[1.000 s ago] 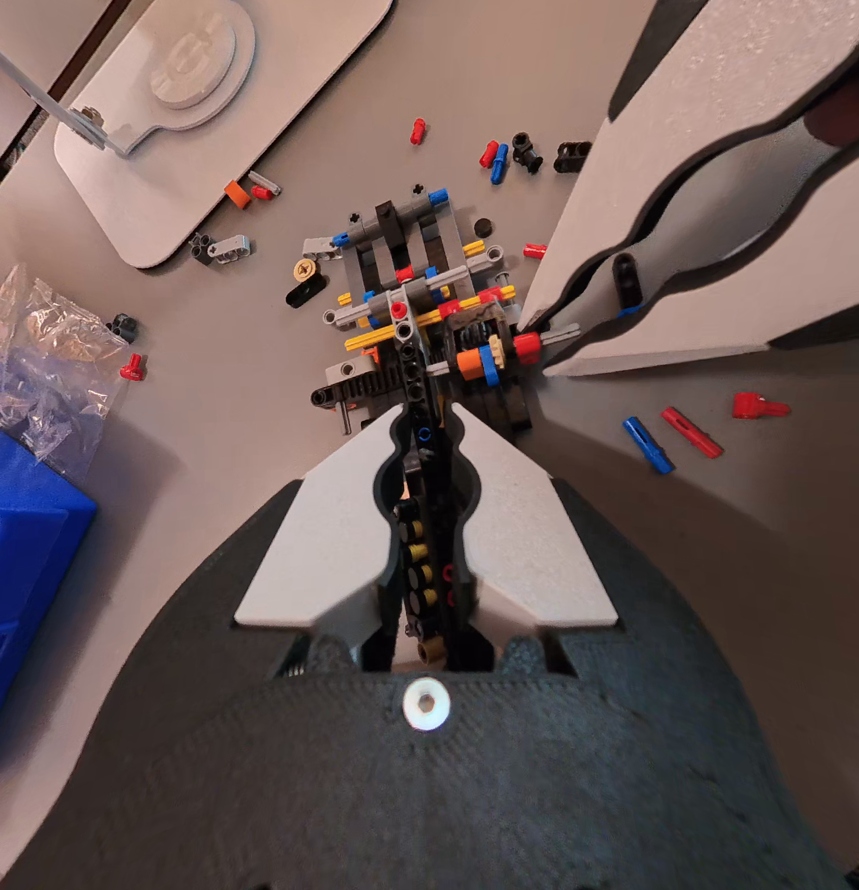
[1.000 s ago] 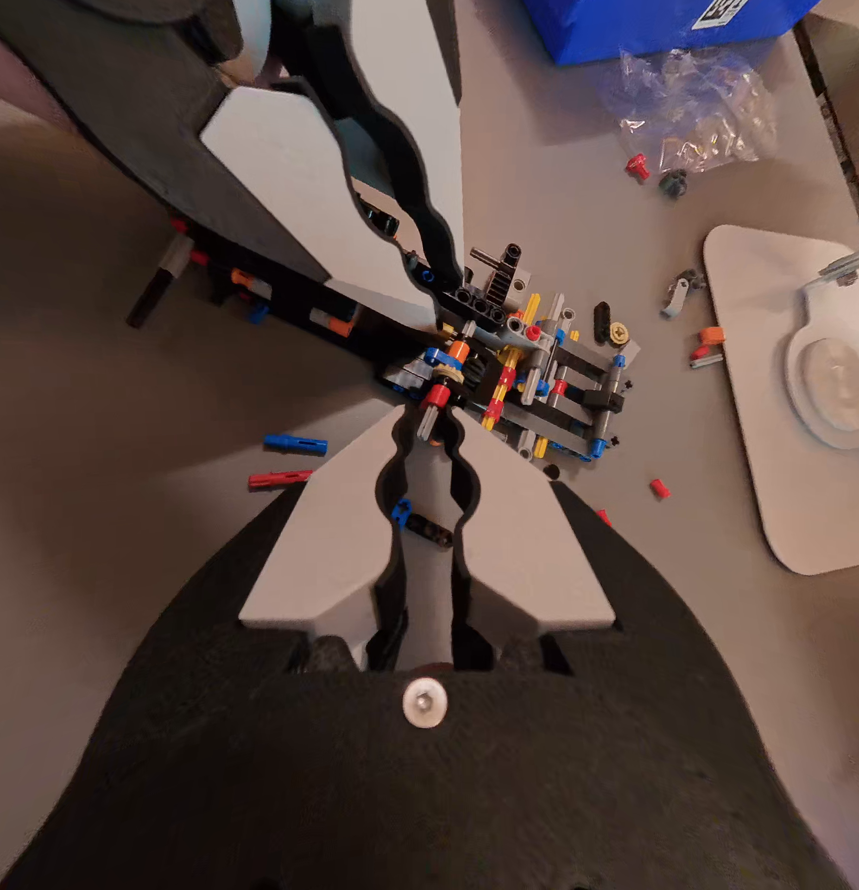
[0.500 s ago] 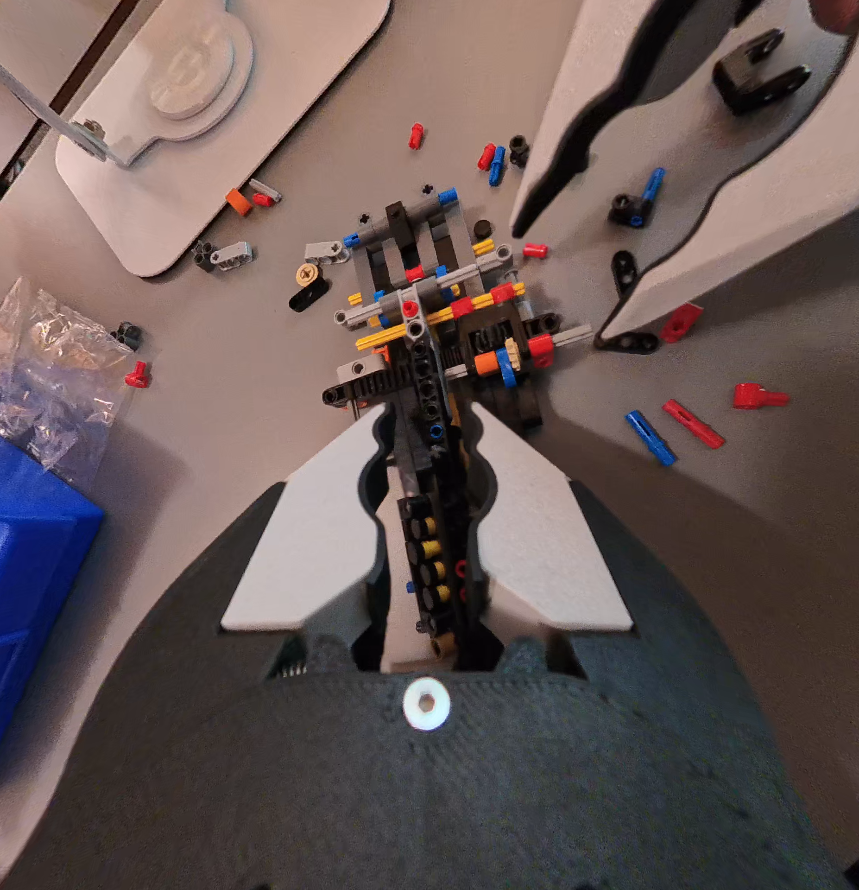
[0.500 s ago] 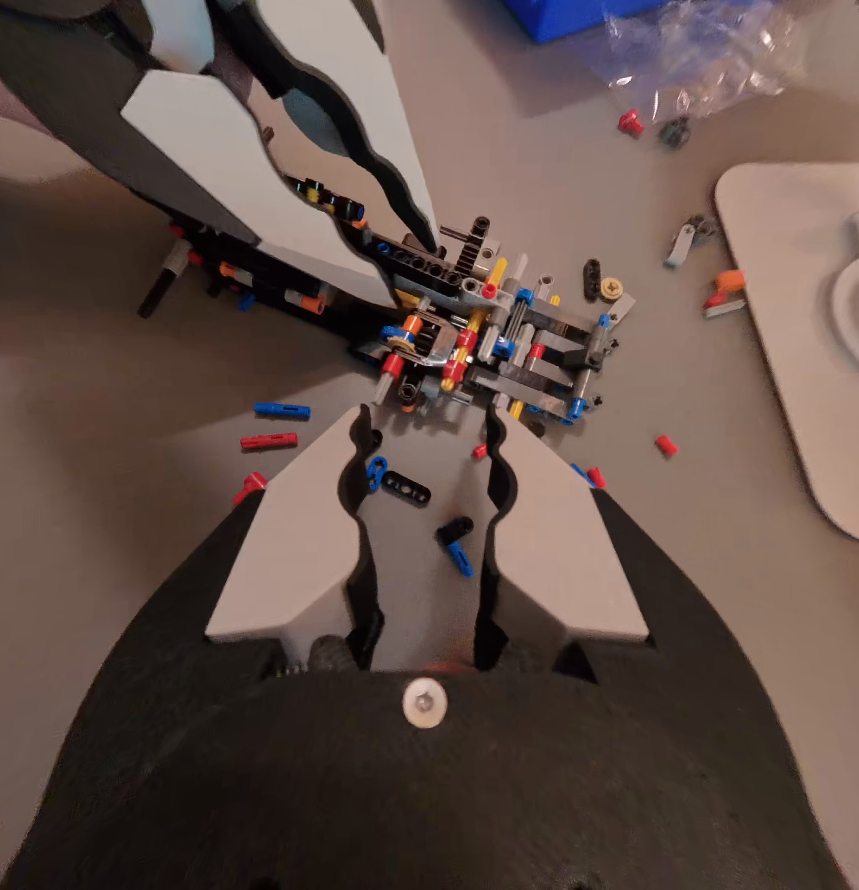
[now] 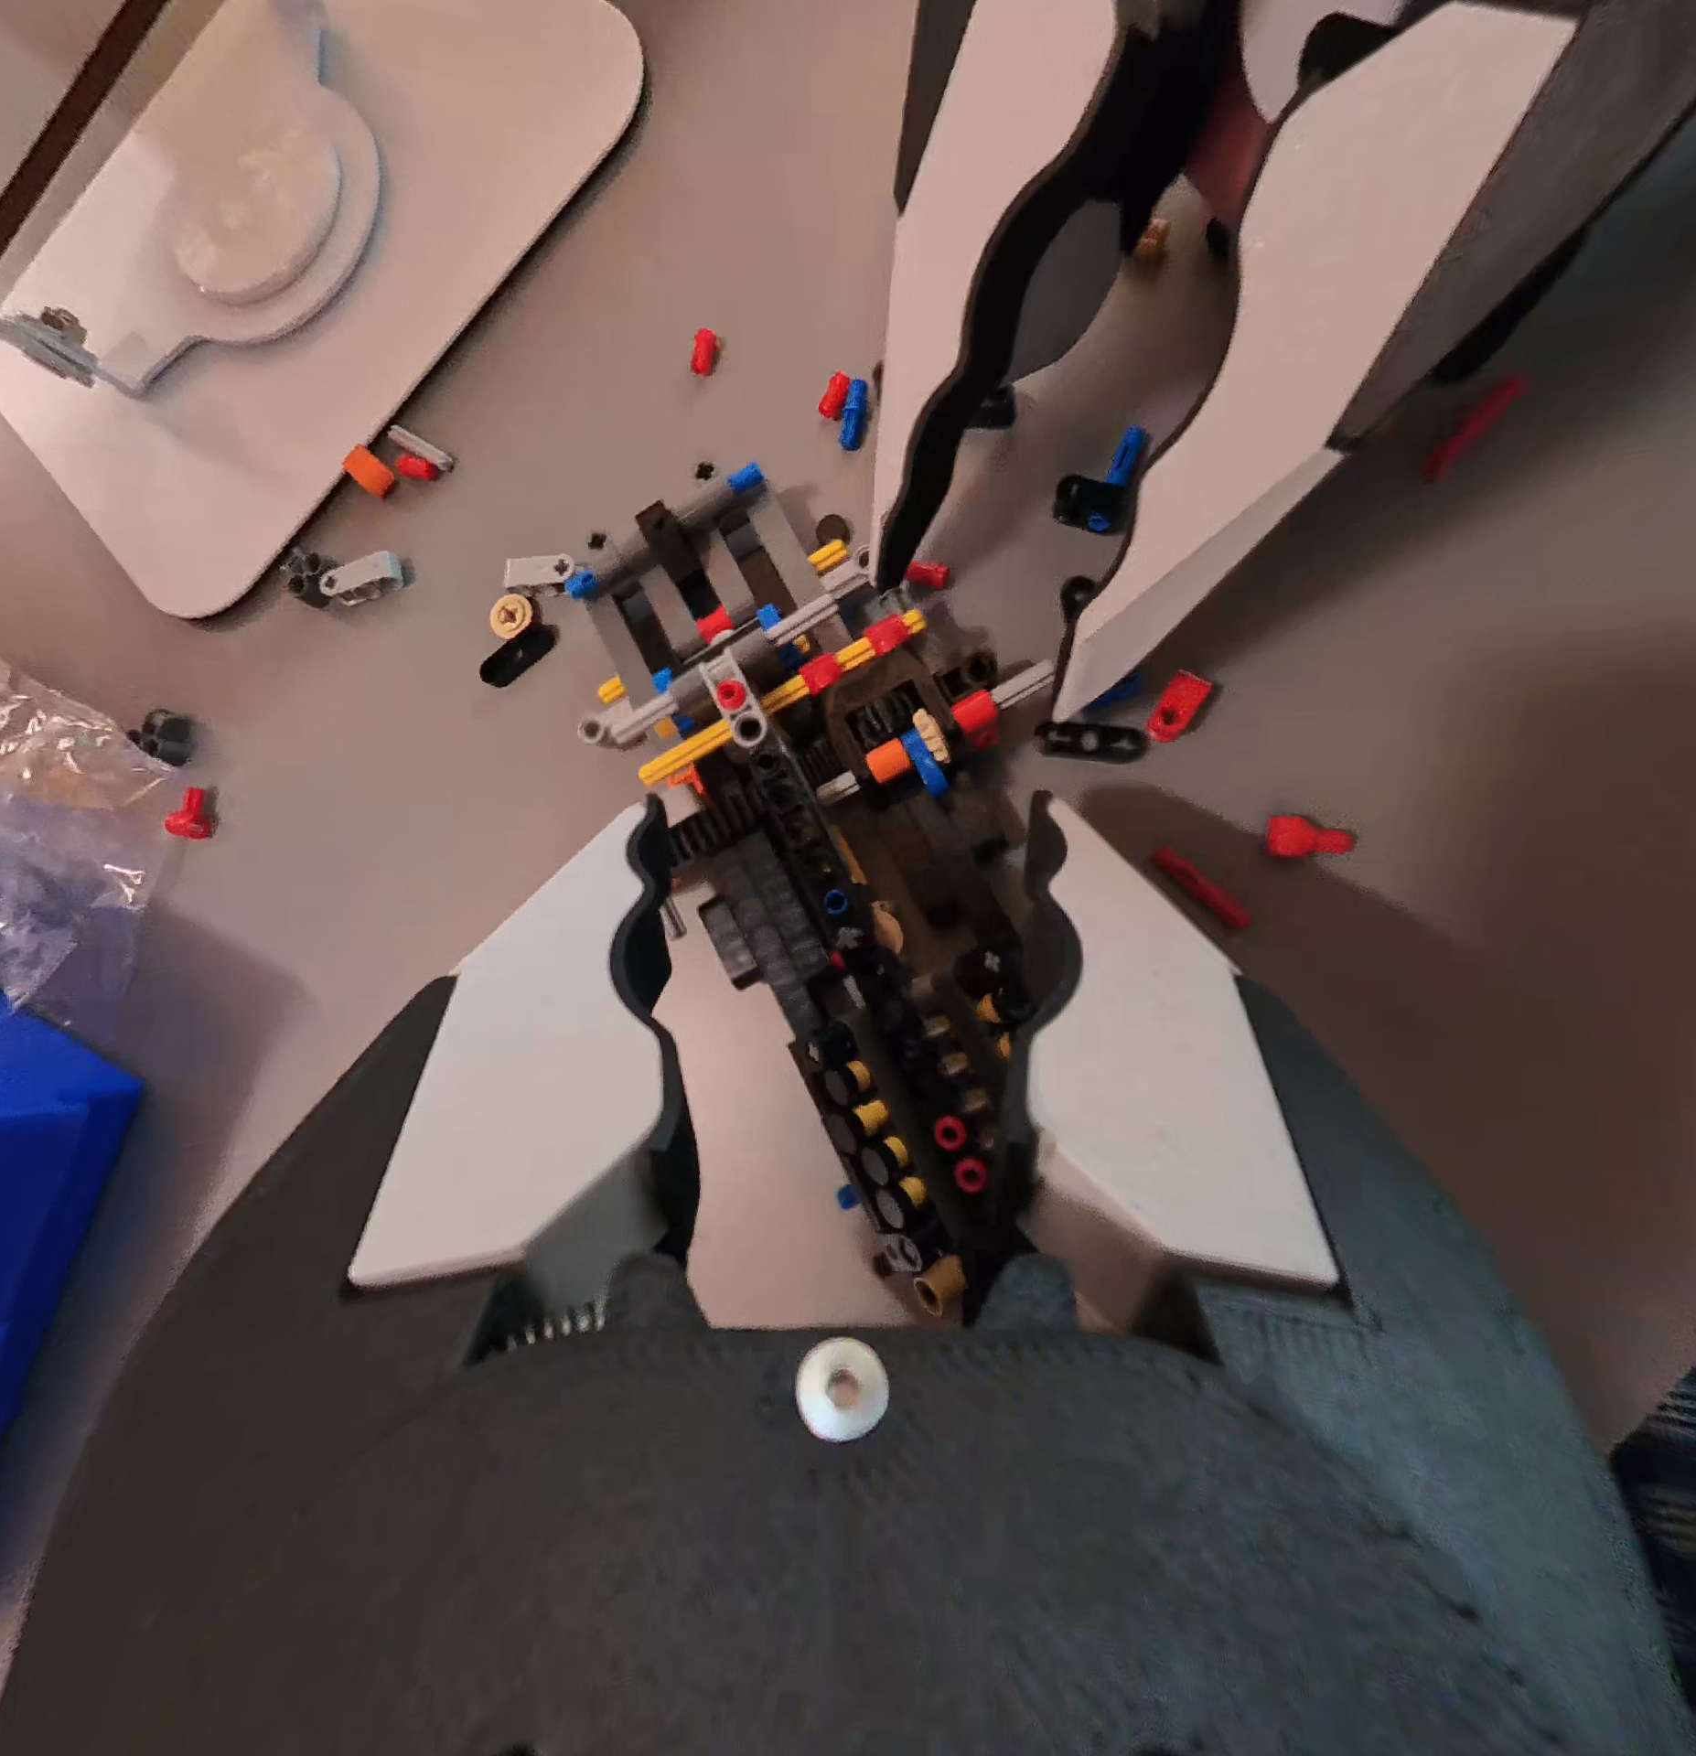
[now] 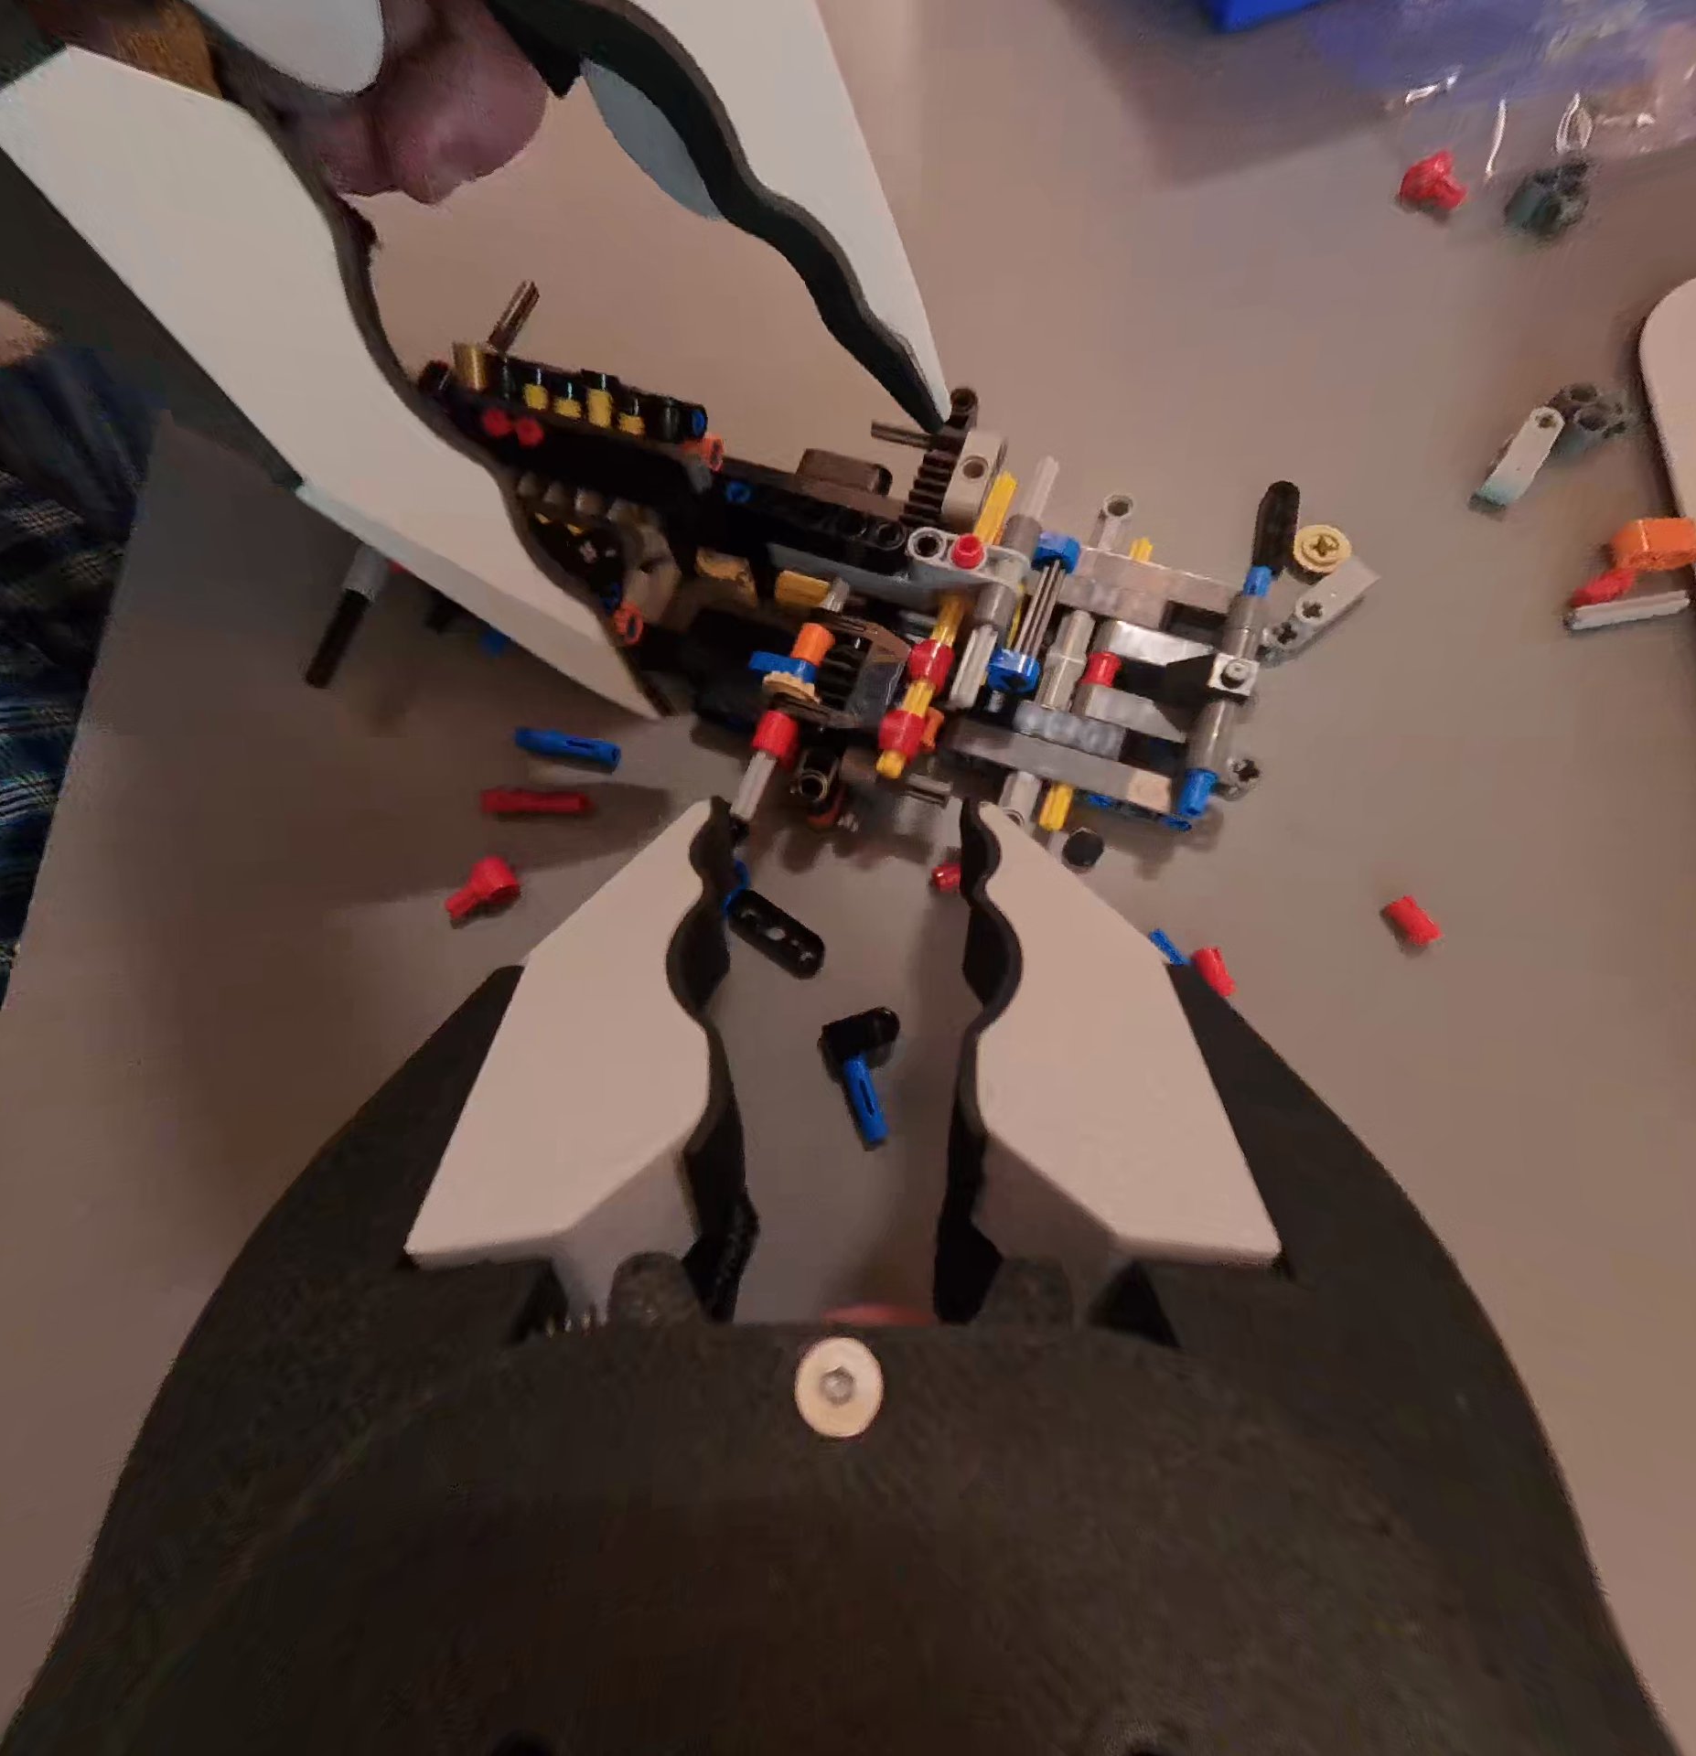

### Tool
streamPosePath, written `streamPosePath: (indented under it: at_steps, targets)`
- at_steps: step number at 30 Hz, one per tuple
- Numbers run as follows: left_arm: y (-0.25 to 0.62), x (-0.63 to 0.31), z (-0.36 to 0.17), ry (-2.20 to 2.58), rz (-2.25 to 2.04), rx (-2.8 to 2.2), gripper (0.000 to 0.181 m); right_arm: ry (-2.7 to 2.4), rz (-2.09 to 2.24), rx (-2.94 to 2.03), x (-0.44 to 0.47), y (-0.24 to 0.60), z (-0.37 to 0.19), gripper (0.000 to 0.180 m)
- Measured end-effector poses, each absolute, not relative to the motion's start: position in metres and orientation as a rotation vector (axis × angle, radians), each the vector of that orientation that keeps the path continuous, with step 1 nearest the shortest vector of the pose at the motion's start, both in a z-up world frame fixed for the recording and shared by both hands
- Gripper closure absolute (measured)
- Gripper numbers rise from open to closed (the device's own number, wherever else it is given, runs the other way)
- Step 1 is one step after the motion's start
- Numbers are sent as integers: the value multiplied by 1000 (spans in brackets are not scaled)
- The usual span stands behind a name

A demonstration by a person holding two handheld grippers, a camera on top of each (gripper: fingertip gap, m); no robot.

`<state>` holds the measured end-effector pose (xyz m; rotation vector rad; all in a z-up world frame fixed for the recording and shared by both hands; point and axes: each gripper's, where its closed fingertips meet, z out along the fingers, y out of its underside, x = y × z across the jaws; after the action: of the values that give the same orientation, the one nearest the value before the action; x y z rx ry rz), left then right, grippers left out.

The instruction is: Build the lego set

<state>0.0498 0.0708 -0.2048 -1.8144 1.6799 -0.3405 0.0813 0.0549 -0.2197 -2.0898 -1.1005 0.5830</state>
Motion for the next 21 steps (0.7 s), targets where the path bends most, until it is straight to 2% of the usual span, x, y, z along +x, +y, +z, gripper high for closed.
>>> streamPosePath:
  at_steps: [9,12,14,21]
  targets:
    - [65,48,-209,1682,-304,-1933,109,-1178,584,-2078,77,53,-222,138]
    - [64,38,-218,1700,-231,-2015,116,-1181,579,-2084,72,52,-221,138]
    - [64,29,-224,1740,-175,-2042,130,-1190,581,-2085,68,50,-220,142]
    - [67,15,-228,1928,-175,-1924,132,-1210,660,-2057,56,45,-214,137]
